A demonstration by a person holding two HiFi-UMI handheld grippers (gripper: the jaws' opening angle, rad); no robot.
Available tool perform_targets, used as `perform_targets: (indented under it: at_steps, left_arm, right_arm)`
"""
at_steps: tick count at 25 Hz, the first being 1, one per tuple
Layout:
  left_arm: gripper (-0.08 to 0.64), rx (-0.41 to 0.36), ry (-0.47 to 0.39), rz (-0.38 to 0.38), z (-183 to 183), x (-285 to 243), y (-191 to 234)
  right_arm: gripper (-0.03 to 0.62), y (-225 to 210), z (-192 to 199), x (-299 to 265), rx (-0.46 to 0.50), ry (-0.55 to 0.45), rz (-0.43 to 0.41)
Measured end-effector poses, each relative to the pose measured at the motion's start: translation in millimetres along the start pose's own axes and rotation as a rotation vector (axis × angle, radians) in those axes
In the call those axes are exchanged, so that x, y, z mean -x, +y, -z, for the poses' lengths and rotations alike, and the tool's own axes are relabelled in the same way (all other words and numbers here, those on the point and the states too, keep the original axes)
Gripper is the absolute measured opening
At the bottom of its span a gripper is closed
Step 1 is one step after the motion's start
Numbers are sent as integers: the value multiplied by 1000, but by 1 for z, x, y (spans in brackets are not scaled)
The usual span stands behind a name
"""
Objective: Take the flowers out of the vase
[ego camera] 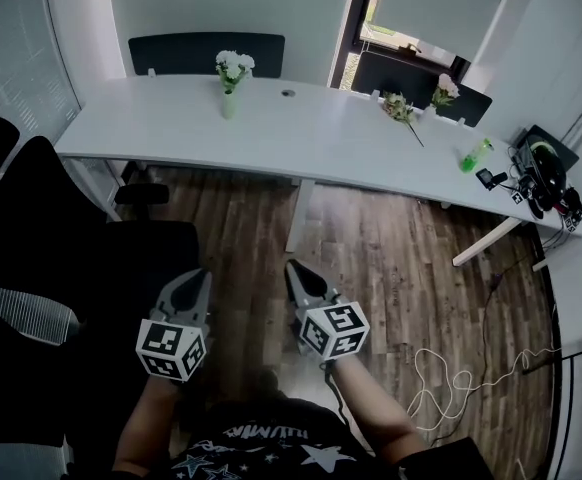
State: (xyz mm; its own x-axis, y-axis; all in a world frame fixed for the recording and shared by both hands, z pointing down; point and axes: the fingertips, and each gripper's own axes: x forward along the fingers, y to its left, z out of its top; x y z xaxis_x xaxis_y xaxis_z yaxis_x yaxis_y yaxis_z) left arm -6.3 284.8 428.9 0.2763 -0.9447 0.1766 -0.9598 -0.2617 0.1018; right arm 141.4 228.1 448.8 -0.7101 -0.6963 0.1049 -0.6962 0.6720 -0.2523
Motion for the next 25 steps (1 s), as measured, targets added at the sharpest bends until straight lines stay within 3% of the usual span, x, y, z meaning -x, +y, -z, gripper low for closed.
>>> perform_targets:
  at_steps: [6,15,25]
  left_arm:
    - [9,1,-12,-19,-7,-26,-9]
    - [9,3,-6,-50,-12,-35,2]
    - [9,3,-23,-2,-32,-100,29]
  right_arm:
    - [3,-31,-7,-13,-25,4,-22]
    - [3,-36,-7,-26,-54,10,-45]
    - [3,-78,-17,-60,-57,10,21]
